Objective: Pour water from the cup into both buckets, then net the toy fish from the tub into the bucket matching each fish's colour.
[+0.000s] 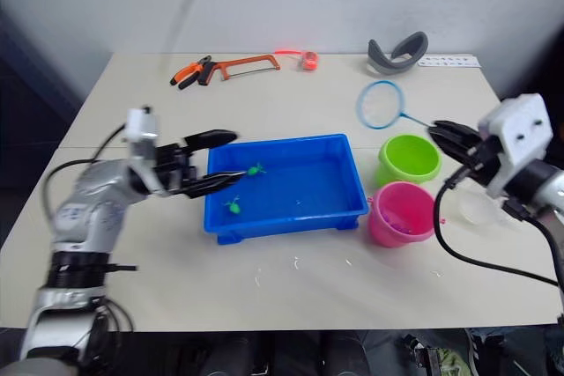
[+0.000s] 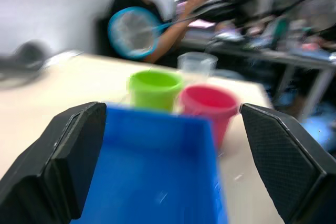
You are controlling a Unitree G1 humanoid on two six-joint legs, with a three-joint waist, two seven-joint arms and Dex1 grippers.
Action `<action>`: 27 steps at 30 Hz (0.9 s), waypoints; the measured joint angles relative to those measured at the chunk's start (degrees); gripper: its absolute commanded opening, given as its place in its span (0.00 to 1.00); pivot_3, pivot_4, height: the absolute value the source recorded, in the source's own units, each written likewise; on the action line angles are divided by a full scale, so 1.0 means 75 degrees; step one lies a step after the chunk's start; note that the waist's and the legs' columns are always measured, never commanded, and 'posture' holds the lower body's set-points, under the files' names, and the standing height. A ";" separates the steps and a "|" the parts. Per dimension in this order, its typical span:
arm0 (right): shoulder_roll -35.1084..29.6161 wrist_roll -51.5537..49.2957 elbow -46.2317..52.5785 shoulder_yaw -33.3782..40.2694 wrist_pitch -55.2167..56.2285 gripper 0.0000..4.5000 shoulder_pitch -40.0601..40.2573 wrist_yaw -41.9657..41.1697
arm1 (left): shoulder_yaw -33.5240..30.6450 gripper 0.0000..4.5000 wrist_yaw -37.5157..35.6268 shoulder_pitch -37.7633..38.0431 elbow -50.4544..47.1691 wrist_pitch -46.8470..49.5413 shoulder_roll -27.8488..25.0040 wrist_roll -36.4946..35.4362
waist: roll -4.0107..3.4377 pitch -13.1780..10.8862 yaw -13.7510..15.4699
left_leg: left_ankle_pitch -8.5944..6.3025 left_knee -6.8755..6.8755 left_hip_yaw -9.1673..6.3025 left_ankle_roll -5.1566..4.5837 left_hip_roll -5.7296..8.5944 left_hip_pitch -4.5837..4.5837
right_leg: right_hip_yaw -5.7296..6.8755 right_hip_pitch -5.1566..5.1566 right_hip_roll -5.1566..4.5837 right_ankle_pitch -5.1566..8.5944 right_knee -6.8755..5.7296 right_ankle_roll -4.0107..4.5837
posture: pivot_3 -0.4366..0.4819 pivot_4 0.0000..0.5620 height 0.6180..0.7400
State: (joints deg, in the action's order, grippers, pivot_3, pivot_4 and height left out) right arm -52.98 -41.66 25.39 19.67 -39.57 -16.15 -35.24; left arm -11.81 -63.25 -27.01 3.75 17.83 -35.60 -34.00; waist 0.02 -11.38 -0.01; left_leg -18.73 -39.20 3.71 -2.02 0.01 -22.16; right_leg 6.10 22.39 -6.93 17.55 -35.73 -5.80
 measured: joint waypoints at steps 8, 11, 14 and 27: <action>0.0676 -0.0654 -0.0590 -0.2226 -0.2652 0.00 -0.2343 0.0469 | -0.1273 0.98 -0.0147 0.1926 -0.0115 -0.0274 -0.1217 0.0063 | 0.0008 0.0003 0.0015 | -0.0006 0.0000 0.0000 -0.0021 0.0040 -0.0020 | 0.0030 0.0009 -0.0074 -0.0001 0.0007 -0.0004 | 0.48 0.27 1.00; 0.1004 -0.0323 -0.1067 -0.2927 -0.2886 0.00 -0.2867 0.0475 | -0.1374 0.98 -0.0354 0.2002 -0.0306 -0.0125 -0.1742 0.0046 | 0.0010 0.0004 0.0035 | -0.0006 0.0001 -0.0001 -0.0023 0.0044 -0.0021 | 0.0033 0.0011 -0.0077 -0.0001 0.0004 -0.0004 | 0.48 0.27 1.00; 0.1120 -0.0006 -0.1422 -0.3487 -0.3204 0.00 -0.3163 0.0448 | -0.1395 0.98 -0.0628 0.2002 -0.0419 -0.0087 -0.2165 0.0056 | 0.0009 0.0003 -0.0002 | -0.0007 0.0010 0.0005 -0.0023 0.0044 -0.0024 | 0.0033 0.0018 -0.0075 -0.0001 0.0006 -0.0005 | 0.48 0.27 1.00; 0.2333 0.0617 -0.2334 -0.4009 -0.4126 0.00 -0.3642 0.0489 | -0.0625 0.98 -0.1214 0.1501 -0.0390 0.0299 -0.2907 0.0386 | 0.0009 0.0003 -0.0035 | -0.0007 0.0014 0.0031 -0.0022 0.0042 -0.0029 | 0.0027 0.0044 -0.0064 -0.0001 -0.0013 -0.0005 | 0.48 0.27 1.00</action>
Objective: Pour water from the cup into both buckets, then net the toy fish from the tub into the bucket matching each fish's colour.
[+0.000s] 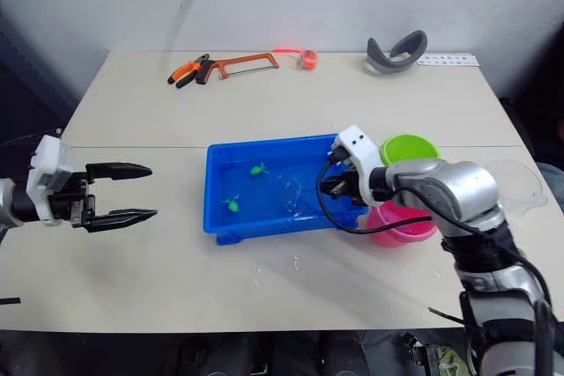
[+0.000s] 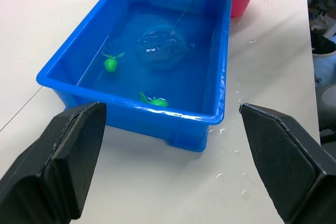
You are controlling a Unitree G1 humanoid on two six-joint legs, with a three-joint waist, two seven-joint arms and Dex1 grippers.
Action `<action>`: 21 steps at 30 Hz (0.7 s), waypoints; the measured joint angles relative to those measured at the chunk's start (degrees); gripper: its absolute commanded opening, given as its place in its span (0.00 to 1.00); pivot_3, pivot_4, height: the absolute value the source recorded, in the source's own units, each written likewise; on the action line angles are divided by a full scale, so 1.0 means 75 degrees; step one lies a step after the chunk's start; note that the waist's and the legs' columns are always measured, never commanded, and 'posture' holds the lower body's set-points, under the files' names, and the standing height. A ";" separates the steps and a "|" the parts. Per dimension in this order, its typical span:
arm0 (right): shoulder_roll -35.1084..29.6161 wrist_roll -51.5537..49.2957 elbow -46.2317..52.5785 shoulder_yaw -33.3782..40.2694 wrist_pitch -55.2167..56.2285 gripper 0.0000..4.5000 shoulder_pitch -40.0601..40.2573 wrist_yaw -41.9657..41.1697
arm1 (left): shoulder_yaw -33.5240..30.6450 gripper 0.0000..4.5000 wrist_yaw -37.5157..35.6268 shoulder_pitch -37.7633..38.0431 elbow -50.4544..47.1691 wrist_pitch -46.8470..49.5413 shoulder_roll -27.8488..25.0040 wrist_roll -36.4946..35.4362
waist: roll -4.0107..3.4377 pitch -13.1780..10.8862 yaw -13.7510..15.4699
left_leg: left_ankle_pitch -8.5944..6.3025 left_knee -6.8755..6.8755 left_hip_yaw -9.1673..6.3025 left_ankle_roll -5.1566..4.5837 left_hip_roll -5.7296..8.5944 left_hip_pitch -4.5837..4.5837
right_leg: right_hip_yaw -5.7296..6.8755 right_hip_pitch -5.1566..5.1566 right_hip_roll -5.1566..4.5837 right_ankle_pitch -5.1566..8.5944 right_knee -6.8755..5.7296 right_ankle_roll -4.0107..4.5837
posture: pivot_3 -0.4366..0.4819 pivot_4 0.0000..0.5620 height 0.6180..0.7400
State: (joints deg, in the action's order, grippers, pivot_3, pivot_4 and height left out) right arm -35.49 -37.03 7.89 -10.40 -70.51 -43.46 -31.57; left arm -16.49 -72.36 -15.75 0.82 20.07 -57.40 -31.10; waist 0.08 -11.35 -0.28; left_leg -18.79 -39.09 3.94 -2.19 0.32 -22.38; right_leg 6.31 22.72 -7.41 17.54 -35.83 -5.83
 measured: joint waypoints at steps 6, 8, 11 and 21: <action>0.0961 0.0470 -0.0803 0.0015 0.0112 0.00 -0.0257 0.0371 | 0.0510 0.98 0.0379 -0.0571 0.0011 0.0648 0.0008 0.0139 | 0.0000 0.0000 -0.0013 | 0.0000 0.0000 0.0003 0.0000 0.0001 -0.0002 | 0.0002 0.0006 0.0018 0.0000 -0.0008 0.0000 | 0.48 0.27 1.00; 0.1230 0.0601 -0.0997 0.0103 0.0237 0.00 -0.0265 0.0499 | 0.0569 0.98 0.0478 -0.0700 0.0012 0.0716 0.0060 0.0181 | 0.0000 0.0000 -0.0012 | 0.0000 0.0000 0.0002 0.0000 0.0001 -0.0003 | 0.0002 0.0007 0.0025 0.0000 -0.0009 0.0000 | 0.48 0.27 1.00; 0.1730 0.0742 -0.1303 0.0349 0.0426 0.00 -0.0282 0.0673 | 0.0655 0.98 0.0546 -0.0812 0.0002 0.0789 0.0153 0.0189 | 0.0000 0.0000 -0.0025 | 0.0000 0.0000 0.0004 0.0000 0.0000 -0.0001 | -0.0002 0.0007 0.0040 0.0000 -0.0011 0.0000 | 0.48 0.27 1.00; 0.2447 0.0743 -0.1464 0.0996 0.0827 0.00 -0.0033 0.0820 | 0.0789 0.98 0.0537 -0.0892 0.0003 0.0807 0.0334 0.0274 | 0.0000 0.0000 -0.0073 | 0.0001 0.0001 -0.0002 0.0001 0.0000 -0.0002 | -0.0011 0.0008 0.0044 0.0000 -0.0014 0.0000 | 0.48 0.27 1.00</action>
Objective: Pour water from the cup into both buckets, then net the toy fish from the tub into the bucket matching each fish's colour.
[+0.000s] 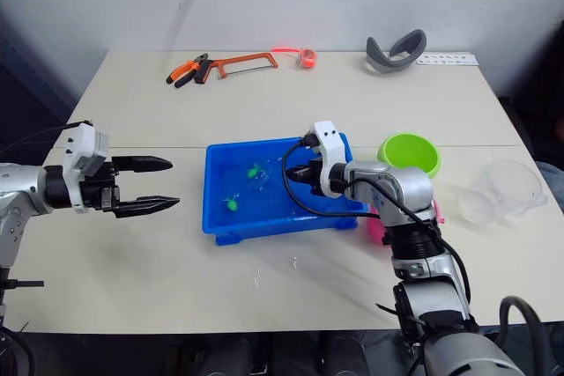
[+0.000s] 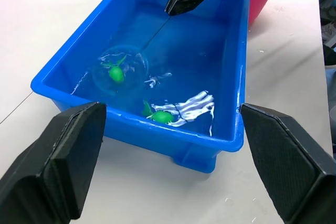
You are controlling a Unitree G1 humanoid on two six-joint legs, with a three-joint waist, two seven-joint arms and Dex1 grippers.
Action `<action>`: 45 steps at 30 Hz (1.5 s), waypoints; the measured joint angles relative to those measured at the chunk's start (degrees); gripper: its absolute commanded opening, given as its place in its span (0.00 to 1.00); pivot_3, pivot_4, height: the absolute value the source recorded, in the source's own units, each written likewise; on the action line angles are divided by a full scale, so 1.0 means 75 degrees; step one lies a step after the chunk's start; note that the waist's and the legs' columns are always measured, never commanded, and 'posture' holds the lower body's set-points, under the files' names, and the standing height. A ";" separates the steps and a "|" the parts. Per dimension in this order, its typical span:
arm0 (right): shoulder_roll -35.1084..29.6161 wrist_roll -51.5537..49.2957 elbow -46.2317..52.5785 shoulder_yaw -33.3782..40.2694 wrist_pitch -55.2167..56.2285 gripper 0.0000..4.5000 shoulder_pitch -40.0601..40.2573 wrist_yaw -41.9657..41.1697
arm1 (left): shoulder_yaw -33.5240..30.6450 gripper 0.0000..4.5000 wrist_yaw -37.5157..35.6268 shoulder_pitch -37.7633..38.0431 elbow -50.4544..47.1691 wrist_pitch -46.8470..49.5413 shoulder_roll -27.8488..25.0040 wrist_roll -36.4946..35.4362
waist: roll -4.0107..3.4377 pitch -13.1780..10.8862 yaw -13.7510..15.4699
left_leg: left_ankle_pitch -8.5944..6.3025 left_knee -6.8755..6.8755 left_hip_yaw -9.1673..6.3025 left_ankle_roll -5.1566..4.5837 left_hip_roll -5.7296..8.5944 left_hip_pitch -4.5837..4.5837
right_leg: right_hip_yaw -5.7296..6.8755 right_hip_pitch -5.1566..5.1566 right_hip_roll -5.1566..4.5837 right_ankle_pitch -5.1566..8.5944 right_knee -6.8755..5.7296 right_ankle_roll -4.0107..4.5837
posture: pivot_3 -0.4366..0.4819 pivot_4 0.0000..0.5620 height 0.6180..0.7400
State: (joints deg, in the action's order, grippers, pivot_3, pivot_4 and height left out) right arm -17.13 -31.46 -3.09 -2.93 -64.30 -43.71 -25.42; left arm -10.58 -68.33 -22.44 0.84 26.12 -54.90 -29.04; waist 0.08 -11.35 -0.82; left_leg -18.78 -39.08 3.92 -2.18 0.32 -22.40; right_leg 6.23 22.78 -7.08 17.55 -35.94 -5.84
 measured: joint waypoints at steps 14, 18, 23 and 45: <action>-0.0374 -0.1673 0.1851 0.2108 -0.1811 0.00 0.1071 -0.0125 | 0.0103 0.98 -0.0166 -0.0678 0.0359 -0.0112 0.0672 -0.0075 | 0.0000 0.0000 -0.0022 | 0.0000 0.0001 0.0000 -0.0001 0.0002 -0.0002 | -0.0002 -0.0001 -0.0005 0.0000 -0.0001 -0.0001 | 0.48 0.27 1.00; -0.0668 -0.2321 0.2612 0.2893 -0.2426 0.00 0.1382 -0.0088 | 0.0140 0.98 -0.0329 -0.0870 0.0350 0.0007 0.0940 -0.0264 | 0.0001 0.0000 -0.0007 | 0.0000 0.0001 0.0001 -0.0001 0.0000 -0.0001 | -0.0006 -0.0001 -0.0004 0.0000 0.0001 -0.0001 | 0.48 0.27 1.00; -0.1302 -0.3114 0.3558 0.3678 -0.2630 0.00 0.2128 -0.0199 | 0.0482 0.98 -0.0477 -0.1303 0.0619 -0.0194 0.1331 -0.0193 | 0.0001 0.0000 0.0085 | 0.0000 0.0000 0.0011 -0.0001 0.0002 -0.0001 | -0.0010 -0.0001 -0.0002 0.0000 0.0005 -0.0001 | 0.48 0.27 1.00; -0.4654 -0.3581 0.2944 0.6777 -0.0933 0.00 0.4439 -0.0500 | 0.1313 0.98 0.0425 -0.2362 0.0752 -0.0360 0.3972 -0.0059 | 0.0003 0.0001 0.0295 | 0.0007 -0.0008 0.0017 -0.0014 0.0005 0.0020 | -0.0013 -0.0032 -0.0001 -0.0003 0.0010 -0.0006 | 0.48 0.27 1.00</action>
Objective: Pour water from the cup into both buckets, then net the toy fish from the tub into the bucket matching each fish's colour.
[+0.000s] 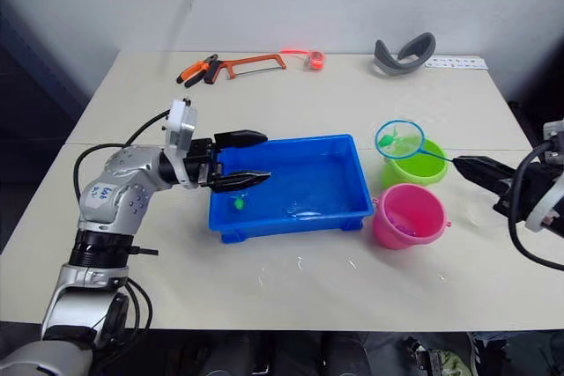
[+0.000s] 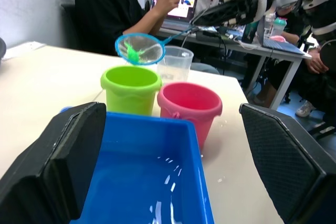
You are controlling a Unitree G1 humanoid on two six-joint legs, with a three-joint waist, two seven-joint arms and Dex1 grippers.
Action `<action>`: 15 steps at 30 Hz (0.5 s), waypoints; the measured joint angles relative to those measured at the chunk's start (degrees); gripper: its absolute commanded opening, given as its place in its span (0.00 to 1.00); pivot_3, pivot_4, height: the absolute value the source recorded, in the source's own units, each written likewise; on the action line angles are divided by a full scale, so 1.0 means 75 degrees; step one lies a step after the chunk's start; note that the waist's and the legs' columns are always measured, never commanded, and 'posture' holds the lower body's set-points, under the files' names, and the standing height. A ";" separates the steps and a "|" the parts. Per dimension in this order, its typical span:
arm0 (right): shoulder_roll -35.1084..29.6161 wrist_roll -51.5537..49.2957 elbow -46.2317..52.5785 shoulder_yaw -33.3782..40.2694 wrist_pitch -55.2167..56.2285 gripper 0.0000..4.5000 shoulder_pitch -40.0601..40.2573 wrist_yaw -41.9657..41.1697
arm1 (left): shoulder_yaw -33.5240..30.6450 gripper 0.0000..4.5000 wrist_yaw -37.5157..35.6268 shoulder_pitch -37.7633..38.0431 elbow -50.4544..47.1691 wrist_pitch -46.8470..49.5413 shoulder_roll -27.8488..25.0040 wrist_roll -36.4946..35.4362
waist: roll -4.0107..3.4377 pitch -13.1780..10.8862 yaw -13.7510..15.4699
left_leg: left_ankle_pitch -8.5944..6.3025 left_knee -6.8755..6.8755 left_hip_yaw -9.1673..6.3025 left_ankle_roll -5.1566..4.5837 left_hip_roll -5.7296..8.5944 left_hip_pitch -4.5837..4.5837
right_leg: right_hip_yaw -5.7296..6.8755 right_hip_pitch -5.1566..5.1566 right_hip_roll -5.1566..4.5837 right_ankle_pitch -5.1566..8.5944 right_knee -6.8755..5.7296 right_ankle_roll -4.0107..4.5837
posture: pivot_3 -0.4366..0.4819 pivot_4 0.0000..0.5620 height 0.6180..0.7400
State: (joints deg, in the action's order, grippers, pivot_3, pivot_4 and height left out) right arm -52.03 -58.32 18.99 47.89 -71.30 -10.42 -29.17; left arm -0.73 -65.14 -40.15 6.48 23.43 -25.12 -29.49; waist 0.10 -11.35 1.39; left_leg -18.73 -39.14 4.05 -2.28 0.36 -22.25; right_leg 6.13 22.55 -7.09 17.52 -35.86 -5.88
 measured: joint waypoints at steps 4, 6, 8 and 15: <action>-0.0116 0.0801 -0.0202 -0.0155 0.0807 0.00 0.0350 -0.0006 | 0.0135 0.98 0.0000 -0.0001 0.0151 -0.0065 0.0051 0.0075 | 0.0000 0.0000 0.0003 | 0.0000 0.0000 0.0000 0.0001 0.0000 -0.0001 | 0.0003 0.0000 0.0002 0.0000 0.0001 0.0000 | 0.48 0.27 1.00; -0.0237 0.1212 -0.0189 -0.0376 0.1165 0.00 0.0556 -0.0033 | 0.0163 0.98 0.0001 -0.0005 0.0152 -0.0101 0.0068 0.0082 | 0.0000 0.0000 -0.0001 | 0.0000 0.0000 0.0002 0.0001 0.0000 0.0000 | 0.0004 0.0000 0.0002 0.0000 0.0001 -0.0001 | 0.48 0.27 1.00; -0.0320 0.1614 -0.0180 -0.0564 0.1512 0.00 0.0836 -0.0147 | 0.0180 0.98 0.0002 -0.0005 0.0156 -0.0130 0.0075 0.0086 | 0.0000 0.0000 0.0003 | 0.0001 0.0000 0.0000 0.0002 0.0000 0.0000 | 0.0003 -0.0001 0.0003 0.0000 0.0001 -0.0001 | 0.48 0.27 1.00; -0.0369 0.2944 0.0234 -0.1041 0.3035 0.00 0.1528 -0.0381 | 0.0255 0.98 -0.0012 -0.0003 0.0158 -0.0250 0.0104 0.0146 | 0.0000 0.0000 0.0009 | 0.0001 -0.0001 -0.0001 0.0003 0.0001 0.0001 | 0.0009 -0.0002 0.0007 -0.0001 0.0003 -0.0003 | 0.48 0.27 1.00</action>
State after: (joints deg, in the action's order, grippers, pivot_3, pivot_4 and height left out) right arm -54.80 -36.24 20.75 40.09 -48.54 1.04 -32.03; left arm 1.18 -65.23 -40.17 7.67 21.55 -24.33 -28.39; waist 0.10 -11.35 1.45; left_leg -18.72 -39.15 4.04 -2.26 0.36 -22.24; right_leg 6.20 22.53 -7.04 17.52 -35.84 -5.91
